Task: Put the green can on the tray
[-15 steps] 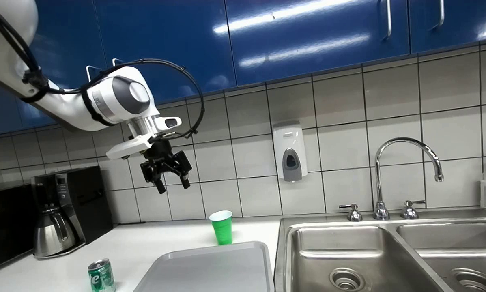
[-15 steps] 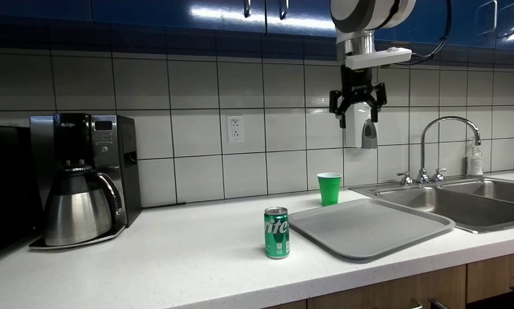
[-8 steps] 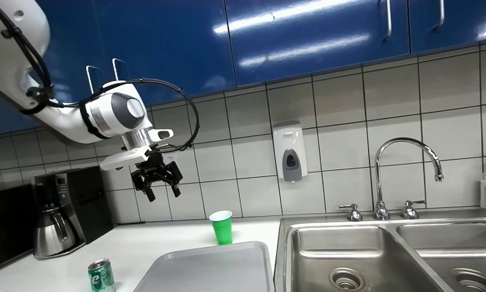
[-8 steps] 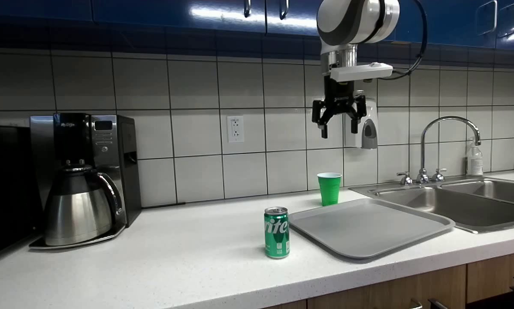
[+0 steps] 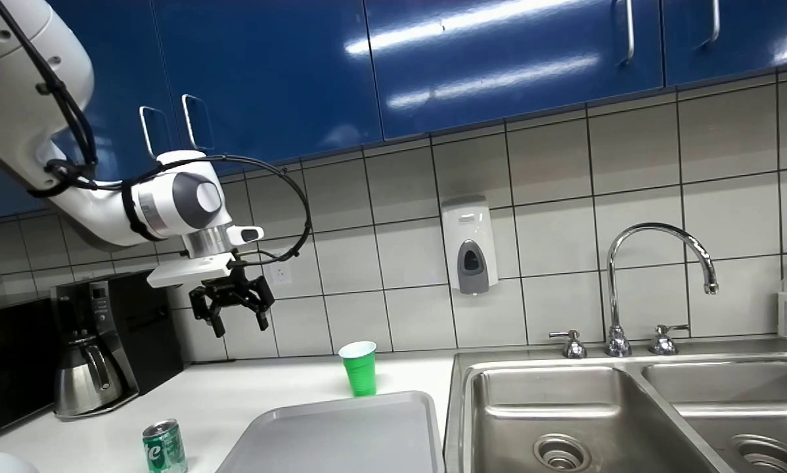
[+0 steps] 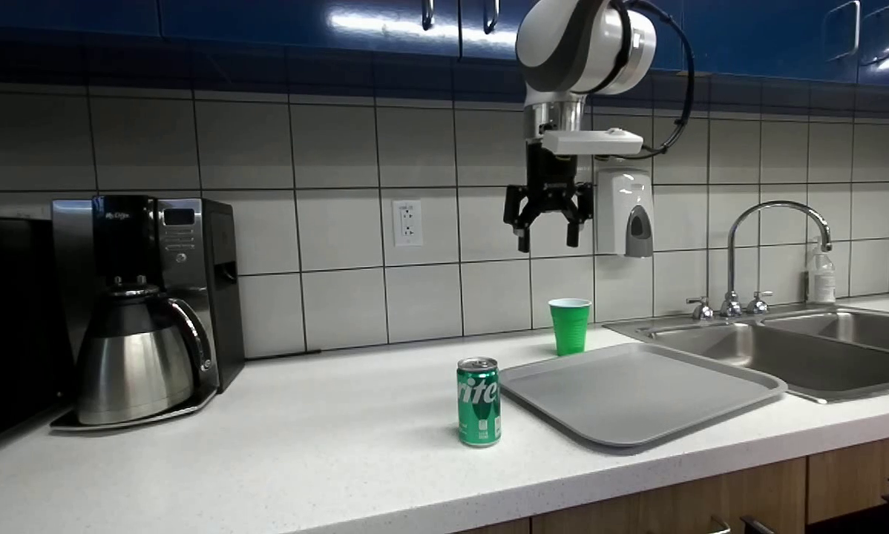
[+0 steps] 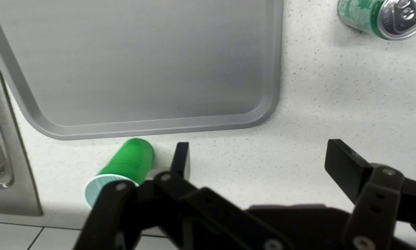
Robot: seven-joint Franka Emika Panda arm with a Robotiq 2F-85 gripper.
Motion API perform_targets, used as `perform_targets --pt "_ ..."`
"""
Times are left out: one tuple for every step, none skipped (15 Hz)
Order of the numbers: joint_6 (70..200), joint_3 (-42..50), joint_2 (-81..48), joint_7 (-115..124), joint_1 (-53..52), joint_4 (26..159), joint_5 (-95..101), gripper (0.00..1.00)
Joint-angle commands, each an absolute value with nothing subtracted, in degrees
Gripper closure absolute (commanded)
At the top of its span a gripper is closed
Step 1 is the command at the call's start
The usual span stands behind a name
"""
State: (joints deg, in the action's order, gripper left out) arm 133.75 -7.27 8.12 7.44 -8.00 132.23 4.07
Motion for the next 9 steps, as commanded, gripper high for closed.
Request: perform_targets --pt "134.0 -8.3 5.0 2.7 -9.3 128.9 1.3 0.00" --pt "133.9 -8.5 4.4 1.6 -9.7 128.3 0.7 0.00" --pt "133.9 -8.8 3.6 0.5 -10.2 127.7 0.1 0.00" --pt "133.8 -9.1 2.9 -0.5 -10.6 127.2 -0.3 0.00" --pt "133.7 -9.5 2.0 -1.6 -11.1 126.6 -0.8 0.00" --pt "133.6 -9.9 1.2 -2.5 -11.5 126.0 -0.9 0.00" --pt "133.5 -10.3 0.3 -3.4 -11.9 125.5 -1.1 0.00" --pt "133.5 -10.7 -0.5 -4.0 -12.2 125.1 -0.9 0.00" --pt "133.5 -11.1 -1.3 -4.9 -12.5 124.6 -0.8 0.00"
